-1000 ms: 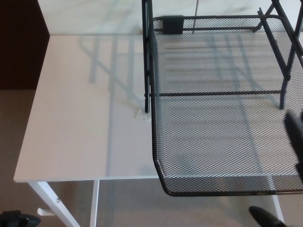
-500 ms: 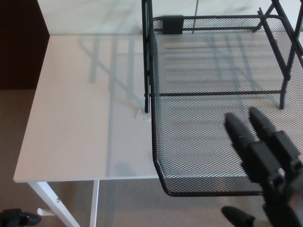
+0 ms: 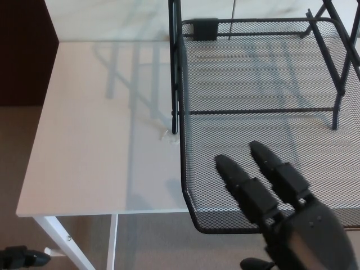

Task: The robot walk towards a table in front and then pushes a layer of a file tray back to its original position using its right hand

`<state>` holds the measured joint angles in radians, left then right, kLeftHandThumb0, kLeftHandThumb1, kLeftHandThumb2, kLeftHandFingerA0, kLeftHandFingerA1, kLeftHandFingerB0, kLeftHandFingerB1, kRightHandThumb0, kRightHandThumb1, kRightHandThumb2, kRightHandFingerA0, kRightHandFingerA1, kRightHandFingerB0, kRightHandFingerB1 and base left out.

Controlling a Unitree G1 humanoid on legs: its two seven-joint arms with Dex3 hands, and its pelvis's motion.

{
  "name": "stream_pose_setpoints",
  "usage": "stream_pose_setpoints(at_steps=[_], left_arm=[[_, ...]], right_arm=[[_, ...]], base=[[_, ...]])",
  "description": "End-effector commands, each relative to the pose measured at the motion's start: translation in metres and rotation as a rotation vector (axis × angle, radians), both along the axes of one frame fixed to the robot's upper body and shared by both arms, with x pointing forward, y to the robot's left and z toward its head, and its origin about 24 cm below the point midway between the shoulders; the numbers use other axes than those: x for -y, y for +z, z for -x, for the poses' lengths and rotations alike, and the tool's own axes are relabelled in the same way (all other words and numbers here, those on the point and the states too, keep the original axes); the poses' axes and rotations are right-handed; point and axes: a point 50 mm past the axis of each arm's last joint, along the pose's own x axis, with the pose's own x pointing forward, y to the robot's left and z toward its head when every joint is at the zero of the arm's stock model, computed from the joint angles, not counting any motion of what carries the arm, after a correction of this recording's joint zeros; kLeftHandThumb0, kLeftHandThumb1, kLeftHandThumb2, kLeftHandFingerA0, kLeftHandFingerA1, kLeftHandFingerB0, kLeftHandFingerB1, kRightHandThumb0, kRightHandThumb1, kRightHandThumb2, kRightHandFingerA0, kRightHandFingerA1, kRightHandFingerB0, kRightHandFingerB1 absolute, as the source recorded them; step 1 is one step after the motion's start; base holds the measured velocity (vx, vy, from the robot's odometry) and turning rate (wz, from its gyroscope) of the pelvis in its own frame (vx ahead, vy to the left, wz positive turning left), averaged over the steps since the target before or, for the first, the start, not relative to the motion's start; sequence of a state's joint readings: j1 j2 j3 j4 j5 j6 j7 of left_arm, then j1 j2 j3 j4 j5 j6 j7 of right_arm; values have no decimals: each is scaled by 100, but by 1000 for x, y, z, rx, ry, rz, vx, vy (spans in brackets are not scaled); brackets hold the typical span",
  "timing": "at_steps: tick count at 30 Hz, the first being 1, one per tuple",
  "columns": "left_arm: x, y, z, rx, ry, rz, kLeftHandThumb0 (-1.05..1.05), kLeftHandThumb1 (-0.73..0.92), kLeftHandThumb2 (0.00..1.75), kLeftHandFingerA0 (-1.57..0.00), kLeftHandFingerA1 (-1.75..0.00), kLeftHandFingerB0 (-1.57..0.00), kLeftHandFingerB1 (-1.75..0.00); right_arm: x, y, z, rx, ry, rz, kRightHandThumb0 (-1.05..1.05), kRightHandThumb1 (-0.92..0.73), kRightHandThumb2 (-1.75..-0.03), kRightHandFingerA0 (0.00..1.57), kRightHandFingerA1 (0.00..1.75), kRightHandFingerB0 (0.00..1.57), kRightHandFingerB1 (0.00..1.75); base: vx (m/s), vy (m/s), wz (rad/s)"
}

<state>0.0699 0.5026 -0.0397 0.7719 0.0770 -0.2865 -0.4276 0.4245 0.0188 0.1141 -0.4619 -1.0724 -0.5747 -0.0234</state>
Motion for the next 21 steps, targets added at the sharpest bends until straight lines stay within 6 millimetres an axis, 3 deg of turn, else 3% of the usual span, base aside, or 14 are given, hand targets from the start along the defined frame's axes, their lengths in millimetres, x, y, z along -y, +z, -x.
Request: stream_pose_setpoints(at_steps=[1, 6, 12, 14, 19, 21], left_arm=[[-10, 6, 0, -51, -41, -68, -53, 49, 77, -60, -53, -42, -46], [-9, 6, 0, -49, -40, -69, -52, 49, 77, -61, -53, -43, -47], [-9, 6, 0, -56, -40, -62, -53, 49, 78, -60, -53, -43, -46], [-10, 7, -1, -52, -48, -76, -53, 49, 77, -63, -53, -45, -47], [-9, 7, -1, -47, -47, -80, -53, 49, 77, -63, -54, -44, -47], [-9, 7, -1, -50, -47, -71, -53, 49, 78, -62, -54, -43, -46]], right_arm=[[-1, -19, -9, 20, -75, 217, -7, -18, -55, 0, 3, 0, 11], [-2, -22, -15, 36, -90, 229, -5, -14, -57, 0, 10, 0, 12], [-4, -30, -26, 85, -131, 262, -5, -19, -46, 0, 10, 0, 20], [-6, -31, -29, 98, -142, 262, -3, -13, -57, 0, 11, 1, 20], [-9, -31, -33, 126, -146, 268, -3, -13, -55, 0, 0, 5, 19], [-10, -31, -35, 134, -148, 274, -4, -13, -56, 0, 6, 5, 24]], base=[[0, 0, 0], [0, 0, 0], [0, 0, 0], [0, 0, 0], [0, 0, 0], [0, 0, 0]])
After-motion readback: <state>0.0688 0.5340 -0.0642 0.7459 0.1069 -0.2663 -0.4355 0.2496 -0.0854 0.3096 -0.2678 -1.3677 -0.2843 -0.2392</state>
